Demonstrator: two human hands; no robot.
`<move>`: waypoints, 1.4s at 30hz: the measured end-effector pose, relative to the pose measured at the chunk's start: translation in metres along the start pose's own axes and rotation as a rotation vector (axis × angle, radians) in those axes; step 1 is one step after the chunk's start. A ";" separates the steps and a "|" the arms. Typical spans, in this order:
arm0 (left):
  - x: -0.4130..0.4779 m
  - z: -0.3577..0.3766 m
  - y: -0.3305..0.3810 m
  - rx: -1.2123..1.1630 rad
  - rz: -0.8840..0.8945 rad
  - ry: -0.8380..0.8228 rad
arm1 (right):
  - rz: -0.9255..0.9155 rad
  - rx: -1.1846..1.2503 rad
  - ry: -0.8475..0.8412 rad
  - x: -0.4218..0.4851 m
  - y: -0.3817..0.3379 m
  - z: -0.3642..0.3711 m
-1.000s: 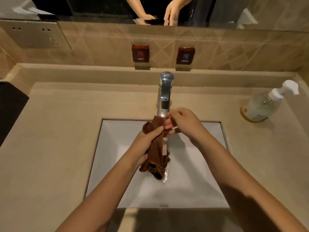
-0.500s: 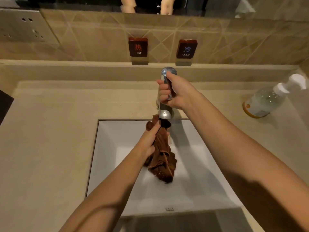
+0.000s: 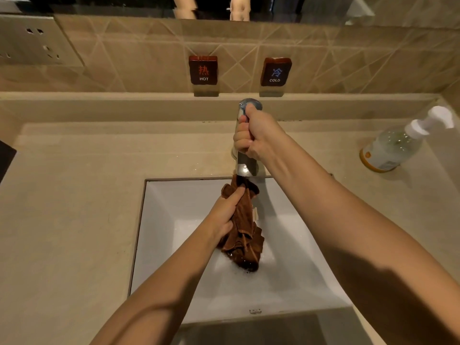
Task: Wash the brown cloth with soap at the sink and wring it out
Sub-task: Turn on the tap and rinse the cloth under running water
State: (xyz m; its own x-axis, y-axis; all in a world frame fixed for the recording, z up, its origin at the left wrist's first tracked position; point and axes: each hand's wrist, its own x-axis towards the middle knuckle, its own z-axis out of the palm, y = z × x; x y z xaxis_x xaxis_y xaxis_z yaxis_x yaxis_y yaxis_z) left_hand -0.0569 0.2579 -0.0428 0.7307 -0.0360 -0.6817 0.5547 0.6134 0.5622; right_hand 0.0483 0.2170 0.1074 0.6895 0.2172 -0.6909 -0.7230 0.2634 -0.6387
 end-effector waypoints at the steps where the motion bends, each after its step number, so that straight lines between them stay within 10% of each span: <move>1: 0.000 0.000 -0.001 0.007 0.001 -0.004 | 0.007 -0.008 0.006 -0.001 -0.001 0.001; 42: -0.010 -0.021 -0.032 0.159 -0.004 -0.054 | -0.009 -0.028 0.058 0.000 -0.002 0.002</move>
State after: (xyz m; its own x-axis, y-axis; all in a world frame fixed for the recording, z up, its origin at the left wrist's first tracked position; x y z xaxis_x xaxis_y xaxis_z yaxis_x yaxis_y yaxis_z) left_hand -0.0904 0.2547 -0.0641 0.7465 -0.0828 -0.6603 0.6103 0.4806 0.6297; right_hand 0.0499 0.2178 0.1098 0.6928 0.1601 -0.7031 -0.7184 0.2386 -0.6535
